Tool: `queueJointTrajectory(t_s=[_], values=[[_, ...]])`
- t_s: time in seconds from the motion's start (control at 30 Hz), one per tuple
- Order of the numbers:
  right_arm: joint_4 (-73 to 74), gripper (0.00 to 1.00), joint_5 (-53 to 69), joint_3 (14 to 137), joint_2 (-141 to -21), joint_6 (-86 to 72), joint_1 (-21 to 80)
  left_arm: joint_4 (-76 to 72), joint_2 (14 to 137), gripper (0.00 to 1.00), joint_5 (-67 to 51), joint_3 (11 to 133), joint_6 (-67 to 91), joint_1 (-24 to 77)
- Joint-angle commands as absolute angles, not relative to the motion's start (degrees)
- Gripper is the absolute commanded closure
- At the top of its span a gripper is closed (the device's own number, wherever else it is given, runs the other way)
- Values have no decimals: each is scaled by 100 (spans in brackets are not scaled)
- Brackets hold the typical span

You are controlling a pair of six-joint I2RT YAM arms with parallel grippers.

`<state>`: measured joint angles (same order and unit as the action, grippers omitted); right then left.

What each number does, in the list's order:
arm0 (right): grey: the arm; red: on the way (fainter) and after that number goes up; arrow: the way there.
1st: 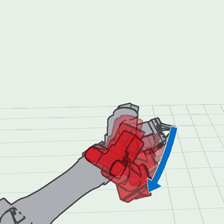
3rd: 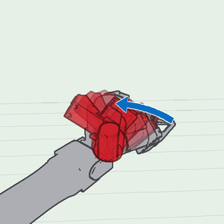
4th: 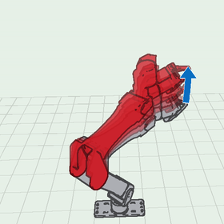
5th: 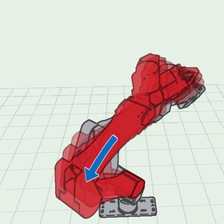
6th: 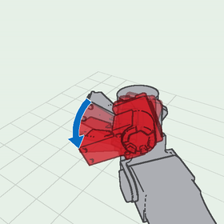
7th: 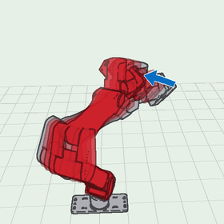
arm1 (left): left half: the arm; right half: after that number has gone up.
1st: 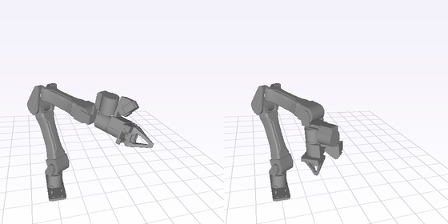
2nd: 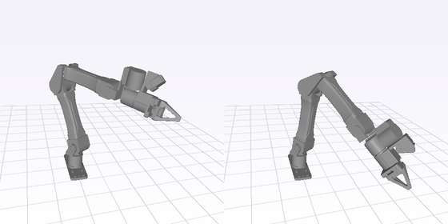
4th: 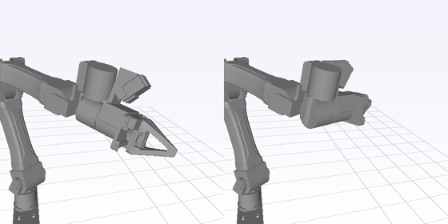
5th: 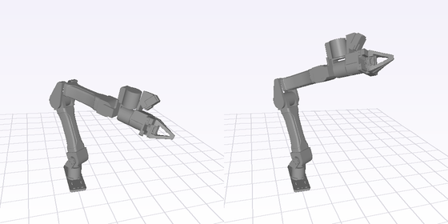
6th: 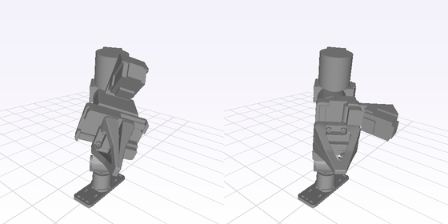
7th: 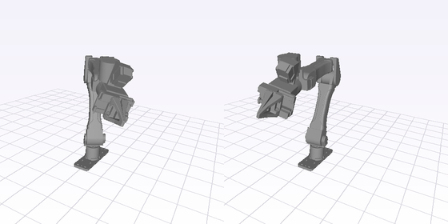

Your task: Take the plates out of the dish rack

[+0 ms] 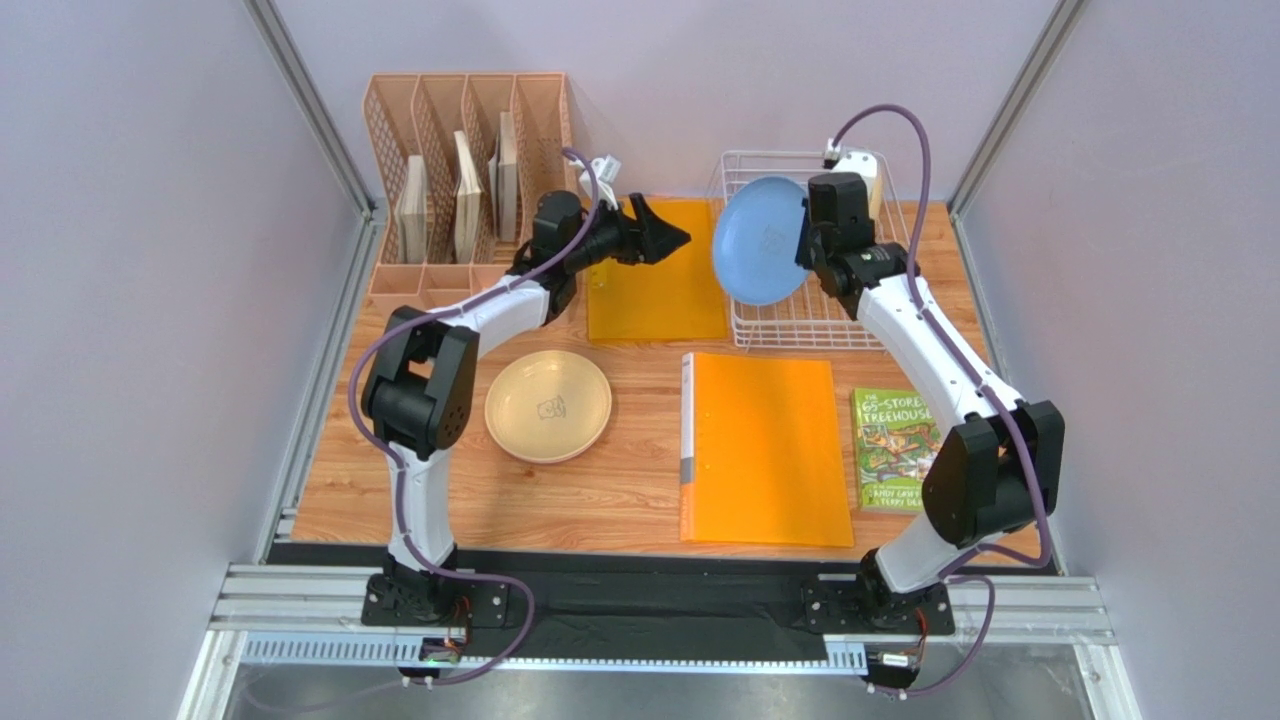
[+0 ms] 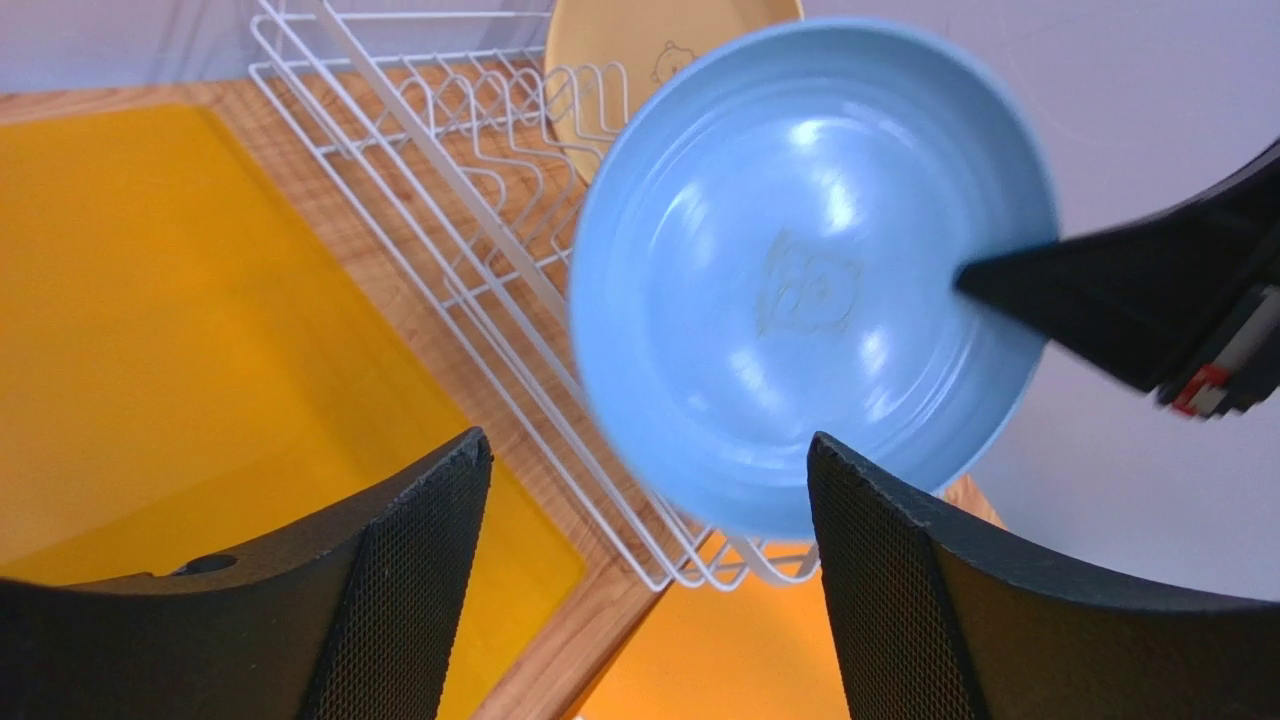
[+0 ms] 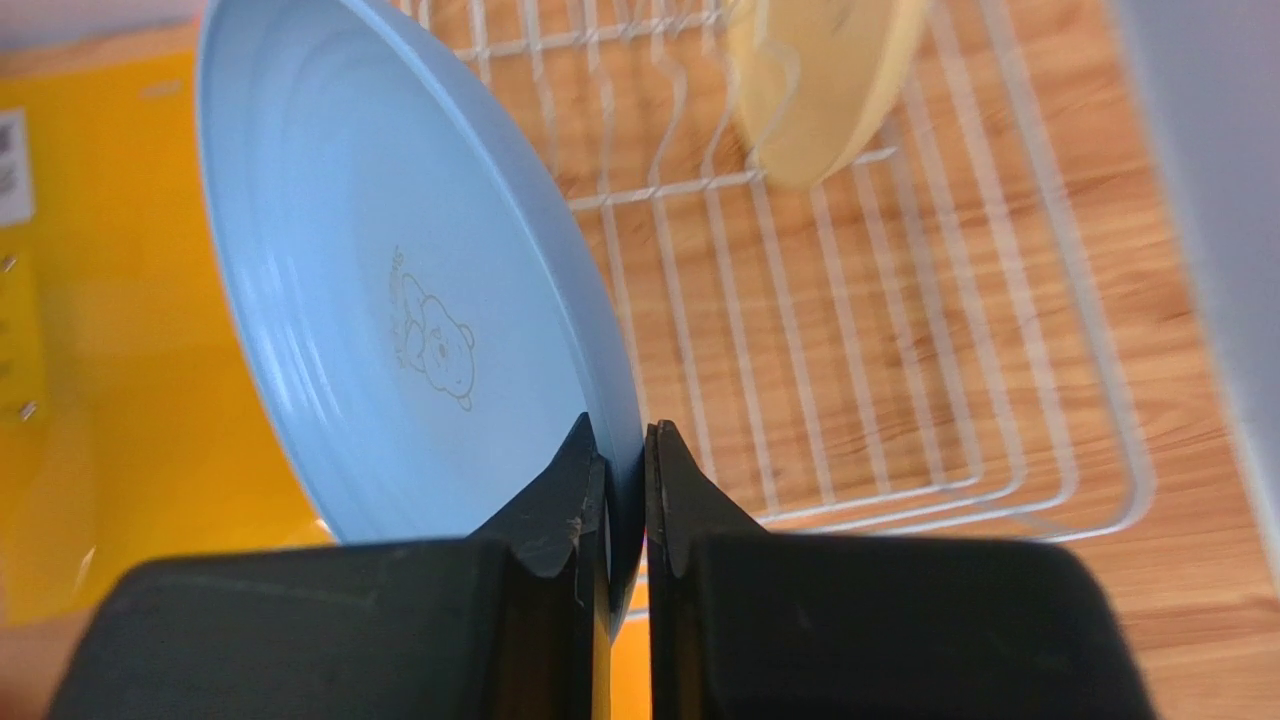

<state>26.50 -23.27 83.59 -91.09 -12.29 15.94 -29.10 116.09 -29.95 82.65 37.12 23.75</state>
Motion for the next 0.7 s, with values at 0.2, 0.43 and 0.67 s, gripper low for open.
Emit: queueJointTrajectory(t_s=[0.2,0.43,0.67], values=[[1556,100,121,7225,-8279,-2689,1248,-3436,11356,17,-2883,8060,3648,2391],[1143,100,658,6891,-8148,-3058,1116,-3498,11189,17,-2751,7717,3524,2391],[845,99,1204,6750,-8183,-3278,985,-3683,11206,38,-2935,7682,3718,2391]])
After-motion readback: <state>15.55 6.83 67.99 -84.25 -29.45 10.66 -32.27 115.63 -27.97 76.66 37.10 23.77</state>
